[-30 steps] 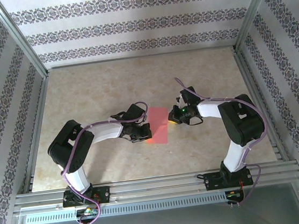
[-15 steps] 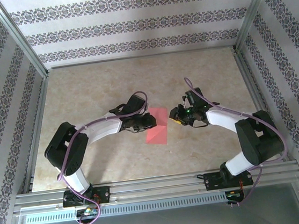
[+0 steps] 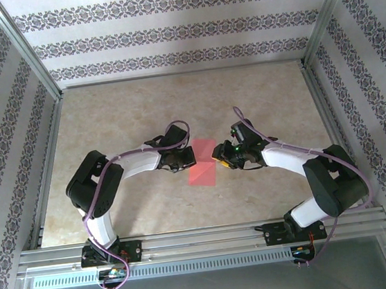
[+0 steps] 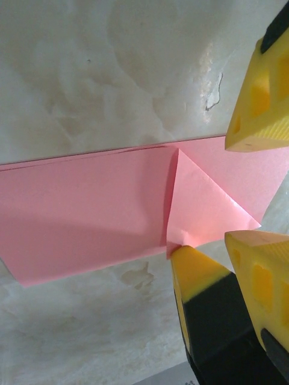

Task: Fold a paper plane with a square sheet of paper (pick it up from the middle)
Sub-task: Fold the triangle a second time at the center of the table, then pick up the paper from the center of the table.

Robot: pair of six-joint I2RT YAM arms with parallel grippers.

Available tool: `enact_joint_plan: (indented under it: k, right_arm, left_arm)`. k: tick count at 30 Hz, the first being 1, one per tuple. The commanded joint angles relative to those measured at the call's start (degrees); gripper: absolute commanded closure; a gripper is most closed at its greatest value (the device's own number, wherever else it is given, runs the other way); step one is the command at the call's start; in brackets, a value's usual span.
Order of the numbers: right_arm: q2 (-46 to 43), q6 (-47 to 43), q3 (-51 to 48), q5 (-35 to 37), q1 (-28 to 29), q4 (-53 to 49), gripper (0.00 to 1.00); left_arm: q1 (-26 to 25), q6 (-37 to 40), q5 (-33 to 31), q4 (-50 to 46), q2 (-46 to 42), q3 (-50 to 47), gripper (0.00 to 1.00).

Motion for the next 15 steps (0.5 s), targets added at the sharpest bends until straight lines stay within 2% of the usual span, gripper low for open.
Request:
enact_joint_plan:
  k: [1,15]
  right_arm:
    - [1.87,2.87,0.72,1.96,1.13,0.07,0.60]
    - [5.28,10.89,2.66,7.29,4.88,0.52,0.63]
  left_arm:
    - [0.56,-3.77,-1.70,0.04,1.68,-1.15,0.92]
    - [0.62,-7.28,-1.21,0.15,3.08,-3.14,0.93]
